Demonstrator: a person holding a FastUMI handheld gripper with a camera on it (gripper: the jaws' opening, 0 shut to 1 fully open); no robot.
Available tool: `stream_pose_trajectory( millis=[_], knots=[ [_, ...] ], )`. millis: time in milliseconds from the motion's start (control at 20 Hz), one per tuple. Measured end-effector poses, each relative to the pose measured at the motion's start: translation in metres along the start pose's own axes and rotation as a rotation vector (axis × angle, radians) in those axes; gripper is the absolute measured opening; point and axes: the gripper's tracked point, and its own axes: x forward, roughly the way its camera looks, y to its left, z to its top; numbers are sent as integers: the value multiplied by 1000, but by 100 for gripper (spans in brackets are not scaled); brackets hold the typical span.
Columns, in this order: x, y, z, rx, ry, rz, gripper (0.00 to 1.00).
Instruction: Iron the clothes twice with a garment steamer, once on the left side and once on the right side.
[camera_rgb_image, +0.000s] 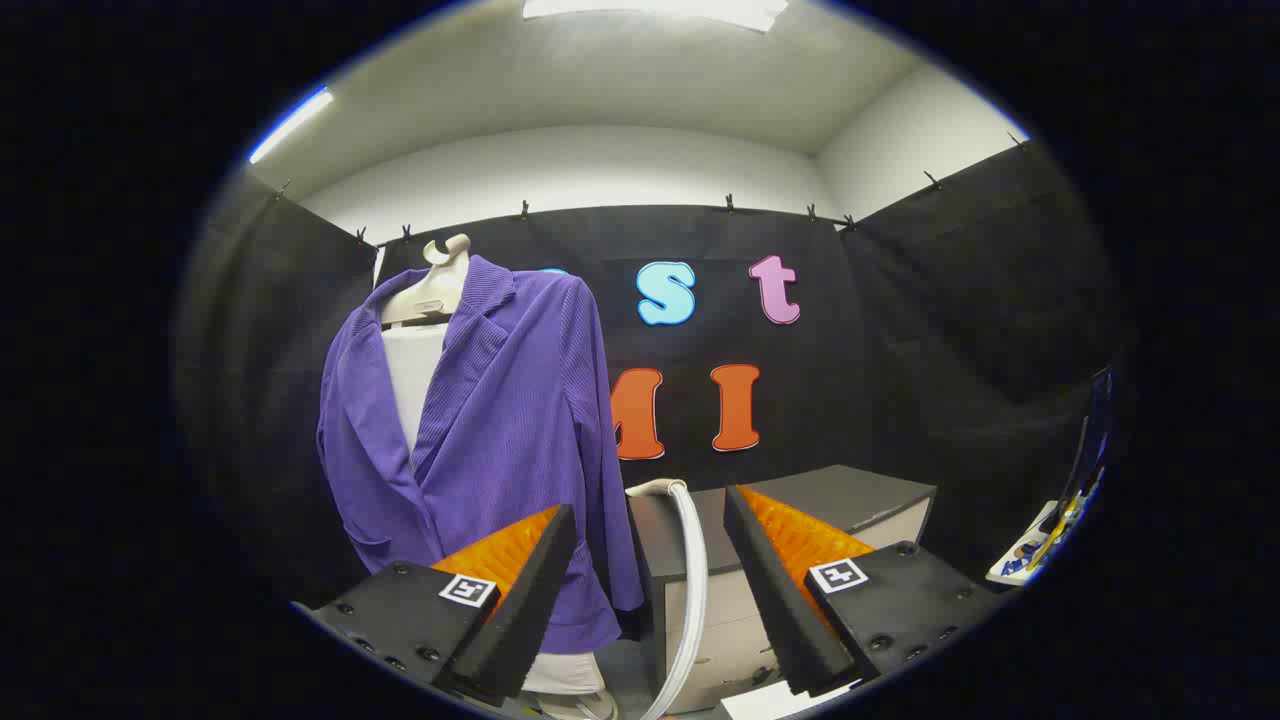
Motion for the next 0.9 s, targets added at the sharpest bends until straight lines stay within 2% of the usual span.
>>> stream_pose_trajectory(
  millis=[900],
  knots=[
    [6,-3,1,12,7,-17,98]
  ],
)
